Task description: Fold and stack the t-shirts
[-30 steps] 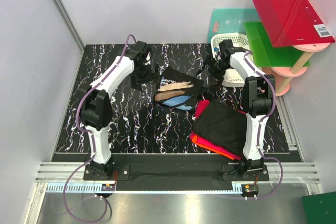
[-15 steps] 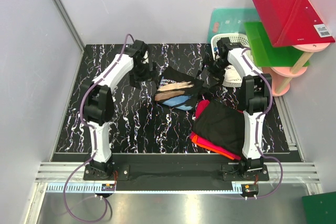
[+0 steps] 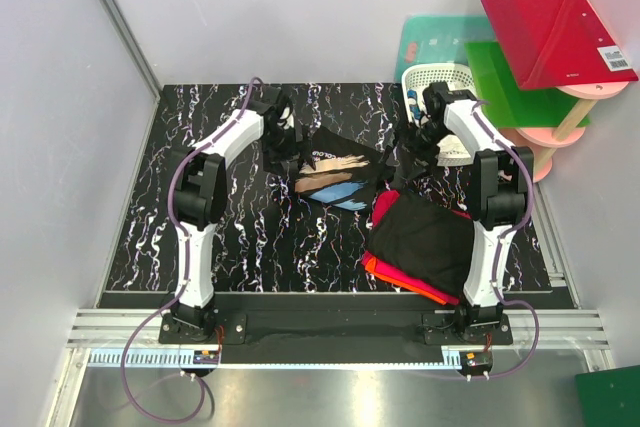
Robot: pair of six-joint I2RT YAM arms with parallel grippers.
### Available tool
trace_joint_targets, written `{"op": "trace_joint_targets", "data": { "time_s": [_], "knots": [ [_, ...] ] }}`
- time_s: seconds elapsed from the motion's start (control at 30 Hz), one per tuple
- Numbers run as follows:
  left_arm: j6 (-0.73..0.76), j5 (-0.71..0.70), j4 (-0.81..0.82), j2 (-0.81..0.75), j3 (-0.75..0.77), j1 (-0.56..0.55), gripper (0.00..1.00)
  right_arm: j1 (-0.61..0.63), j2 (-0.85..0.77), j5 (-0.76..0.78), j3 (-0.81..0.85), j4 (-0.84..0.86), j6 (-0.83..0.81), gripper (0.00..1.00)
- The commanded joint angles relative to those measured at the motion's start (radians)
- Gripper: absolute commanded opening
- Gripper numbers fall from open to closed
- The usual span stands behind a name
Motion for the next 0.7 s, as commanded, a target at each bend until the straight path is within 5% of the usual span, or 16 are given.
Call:
{"op": "trace_joint_targets", "data": {
  "time_s": [0.0,0.4,0.67],
  "knots": [
    [0.014,0.049,0.032,-0.027,0.017,0.013,0.99,-0.008,0.047,-0.010,-0.007,0.040,0.019,1.00],
    [0.024,0.064,0.030,-0.041,0.002,0.025,0.99,-0.003,0.190,-0.075,0.084,0.141,0.078,1.00],
    [0.041,0.084,0.033,-0.038,-0.012,0.034,0.99,0.046,0.126,-0.067,0.088,0.149,0.039,1.00]
  ]
}}
